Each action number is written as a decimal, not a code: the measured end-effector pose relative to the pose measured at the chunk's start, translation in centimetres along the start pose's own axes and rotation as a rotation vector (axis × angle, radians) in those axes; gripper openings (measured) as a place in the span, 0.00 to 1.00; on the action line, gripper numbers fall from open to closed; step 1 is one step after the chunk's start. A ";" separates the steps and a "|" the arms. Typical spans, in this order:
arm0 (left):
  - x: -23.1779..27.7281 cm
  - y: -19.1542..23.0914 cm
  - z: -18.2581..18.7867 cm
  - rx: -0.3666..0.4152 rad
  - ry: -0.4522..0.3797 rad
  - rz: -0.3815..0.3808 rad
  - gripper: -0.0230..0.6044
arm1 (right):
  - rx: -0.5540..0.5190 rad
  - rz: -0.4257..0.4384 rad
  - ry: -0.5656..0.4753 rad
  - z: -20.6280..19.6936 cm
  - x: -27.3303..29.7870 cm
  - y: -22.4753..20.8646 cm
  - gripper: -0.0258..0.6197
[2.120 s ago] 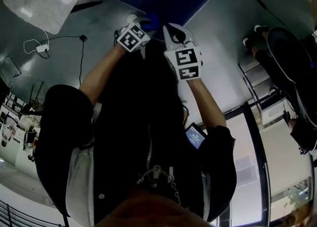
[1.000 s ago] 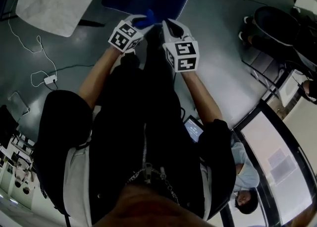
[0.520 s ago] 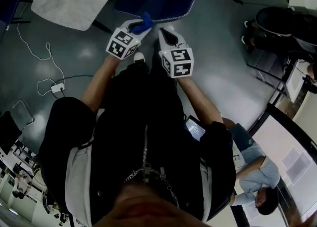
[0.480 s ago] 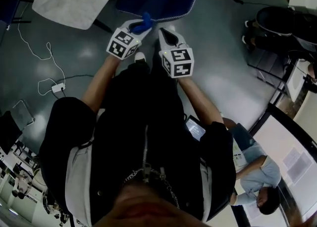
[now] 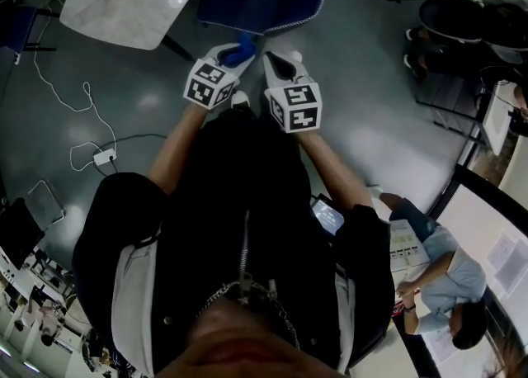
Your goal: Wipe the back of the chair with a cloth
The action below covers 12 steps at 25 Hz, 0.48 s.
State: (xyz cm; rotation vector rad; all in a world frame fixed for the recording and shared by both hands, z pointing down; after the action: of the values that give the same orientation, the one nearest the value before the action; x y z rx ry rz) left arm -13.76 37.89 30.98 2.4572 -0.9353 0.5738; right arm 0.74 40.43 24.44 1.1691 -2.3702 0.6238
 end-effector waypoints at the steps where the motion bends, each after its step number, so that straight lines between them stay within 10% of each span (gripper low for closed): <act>1: -0.1 -0.1 0.0 -0.002 -0.002 0.000 0.25 | 0.001 -0.002 -0.001 0.0 -0.1 0.1 0.04; 12: -0.9 0.7 -0.2 -0.039 -0.037 0.037 0.25 | -0.046 0.020 0.004 0.3 0.4 1.1 0.04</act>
State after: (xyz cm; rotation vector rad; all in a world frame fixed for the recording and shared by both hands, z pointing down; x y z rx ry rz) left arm -14.90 38.03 30.82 2.4281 -0.9992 0.5186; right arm -0.45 40.60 24.18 1.1251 -2.3824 0.5751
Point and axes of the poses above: the fingertips, and each gripper's own axes: x forward along the fingers, y to its left, z out of its top, the point moved 9 cm from there along -x, backward along the fingers
